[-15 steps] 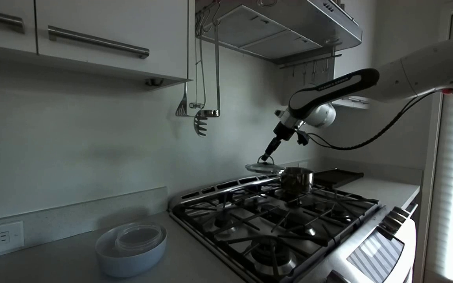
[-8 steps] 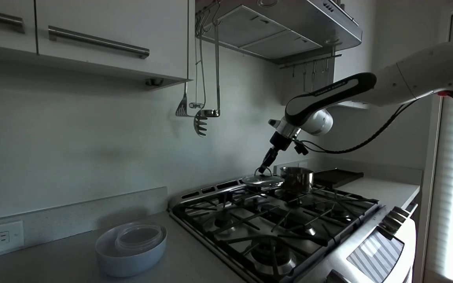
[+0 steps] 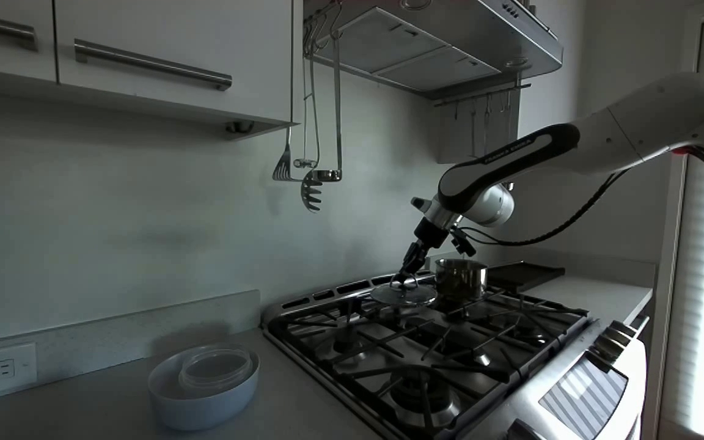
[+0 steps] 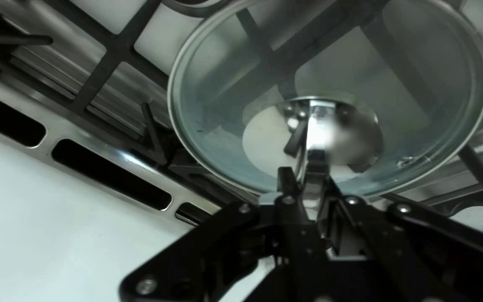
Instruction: Remove the lid from the silver pot, put it on the stove and then move the pot to the bottom right side of the stove
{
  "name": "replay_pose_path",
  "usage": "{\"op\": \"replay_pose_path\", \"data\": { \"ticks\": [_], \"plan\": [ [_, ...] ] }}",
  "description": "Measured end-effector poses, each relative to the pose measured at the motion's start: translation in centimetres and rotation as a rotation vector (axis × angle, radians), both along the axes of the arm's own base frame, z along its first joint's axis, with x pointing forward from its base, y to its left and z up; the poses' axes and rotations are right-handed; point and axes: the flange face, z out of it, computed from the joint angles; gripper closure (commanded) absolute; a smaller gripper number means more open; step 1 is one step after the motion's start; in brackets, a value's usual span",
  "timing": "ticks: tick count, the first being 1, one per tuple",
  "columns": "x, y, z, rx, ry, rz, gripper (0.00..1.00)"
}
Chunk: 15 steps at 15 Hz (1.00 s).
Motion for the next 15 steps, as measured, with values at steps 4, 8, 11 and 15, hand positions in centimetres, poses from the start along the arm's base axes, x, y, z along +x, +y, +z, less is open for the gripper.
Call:
{"op": "replay_pose_path", "data": {
  "ticks": [4,8,11,15],
  "plan": [
    [0.1,0.3,-2.1,0.000,-0.047,-0.005,0.96],
    [0.3,0.4,-4.1,0.003,-0.058,-0.017,0.96],
    [0.5,0.4,-4.9,0.008,-0.064,-0.025,0.96],
    [0.6,0.1,-5.9,0.015,-0.092,-0.054,0.96]
  ]
}}
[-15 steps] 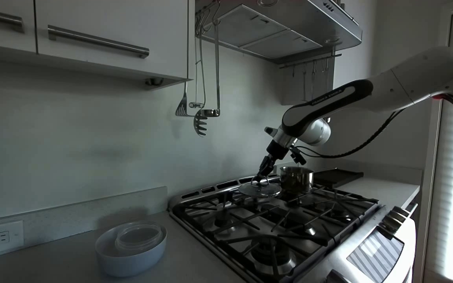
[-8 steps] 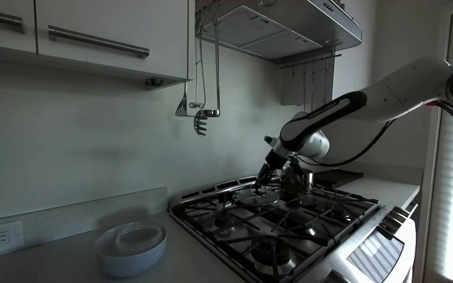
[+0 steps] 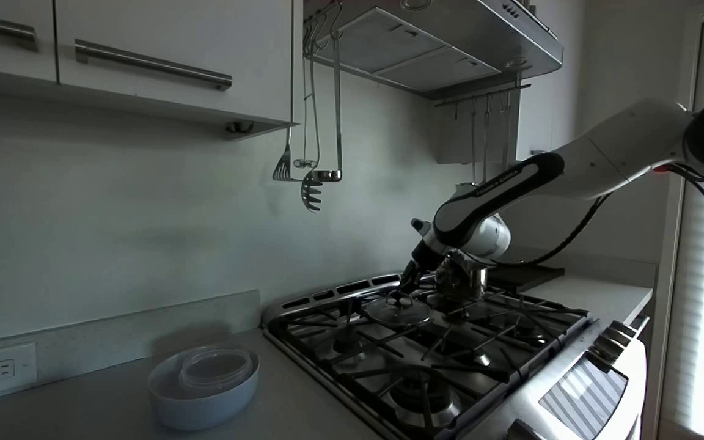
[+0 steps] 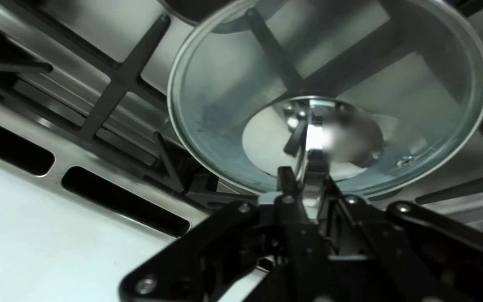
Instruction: Remove the lid from the silver pot, put it on the stove and then move the pot to the bottom right side of the stove
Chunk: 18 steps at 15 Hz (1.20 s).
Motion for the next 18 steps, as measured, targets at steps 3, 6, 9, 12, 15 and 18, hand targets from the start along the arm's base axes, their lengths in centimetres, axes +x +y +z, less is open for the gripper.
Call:
{"op": "replay_pose_path", "data": {
  "ticks": [3,6,9,12,15,18],
  "plan": [
    [0.0,-0.2,-0.3,0.005,-0.003,-0.016,0.96],
    [0.0,-0.3,-0.4,0.010,-0.001,-0.028,0.55],
    [0.0,-0.4,-0.2,0.015,-0.004,-0.041,0.31],
    [0.3,-0.8,1.0,0.023,-0.021,-0.057,0.09],
    [0.7,-1.8,3.7,0.043,-0.054,-0.102,0.00],
    [0.9,-4.7,7.2,0.022,-0.079,-0.226,0.00]
  ]
}}
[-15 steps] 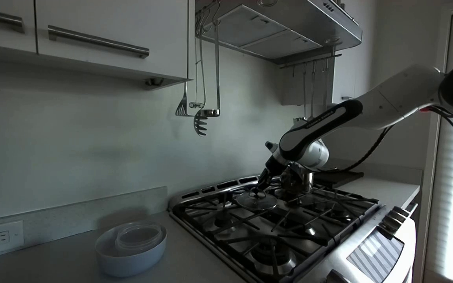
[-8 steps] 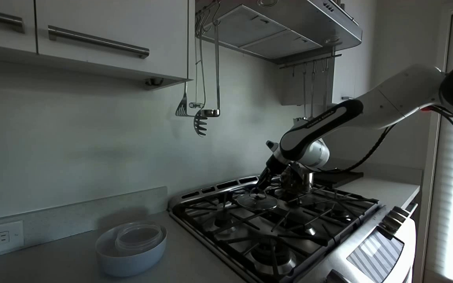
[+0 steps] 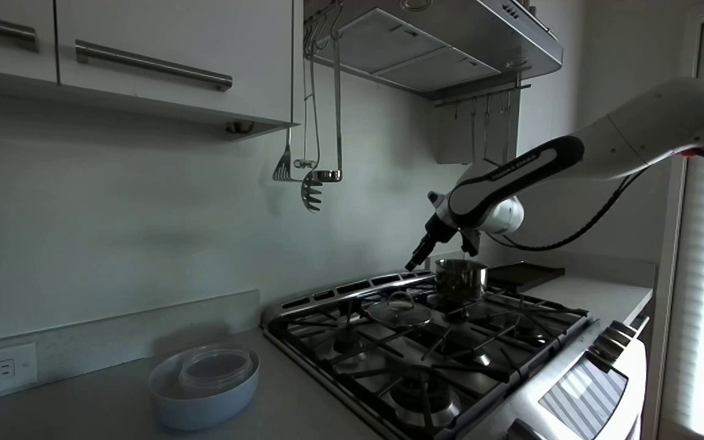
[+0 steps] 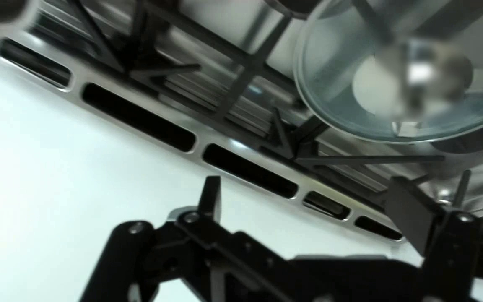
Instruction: Remove the lid from the silver pot, put it on the stove and then move the pot to the bottom right side of the stove
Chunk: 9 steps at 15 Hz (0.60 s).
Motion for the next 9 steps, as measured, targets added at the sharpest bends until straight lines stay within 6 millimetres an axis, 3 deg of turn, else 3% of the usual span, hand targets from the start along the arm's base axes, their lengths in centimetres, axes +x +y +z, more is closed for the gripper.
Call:
{"op": "replay_pose_path", "data": {
  "ticks": [5,9],
  "plan": [
    [0.5,-7.0,4.4,-0.085,0.036,-0.278,0.00],
    [0.4,-8.6,6.6,-0.103,0.136,-0.486,0.00]
  ]
}}
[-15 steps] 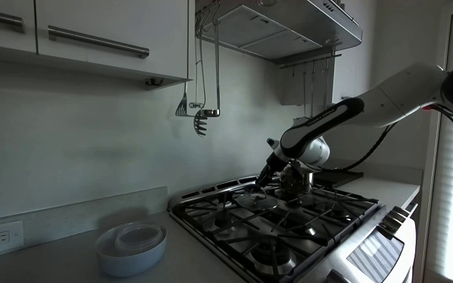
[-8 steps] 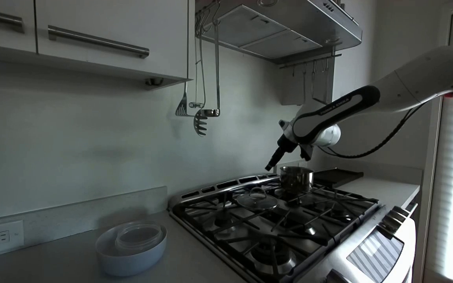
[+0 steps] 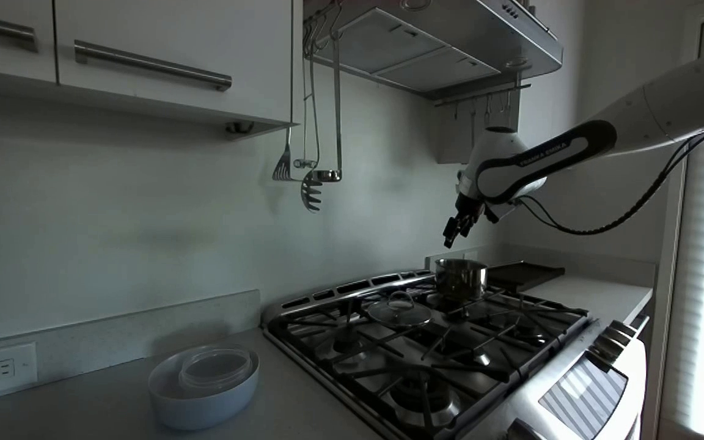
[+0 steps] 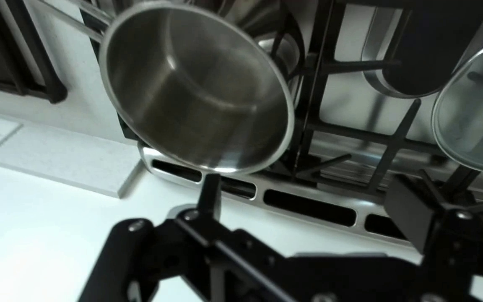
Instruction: Remove the lid from the silver pot, put it on the stove and then move the pot to the bottom right side of the stove
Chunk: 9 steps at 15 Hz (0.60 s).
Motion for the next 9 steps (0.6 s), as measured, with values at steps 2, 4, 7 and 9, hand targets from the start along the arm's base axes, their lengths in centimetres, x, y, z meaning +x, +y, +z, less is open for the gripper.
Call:
{"op": "replay_pose_path", "data": {
  "ticks": [2,4,7,9],
  "plan": [
    [-0.2,-0.4,0.4,0.010,0.061,-0.095,0.00],
    [-0.5,-0.8,0.6,0.024,0.121,-0.188,0.00],
    [-0.6,-1.3,0.7,0.038,0.160,-0.274,0.00],
    [-0.6,-1.2,0.8,0.038,0.160,-0.272,0.00]
  ]
}}
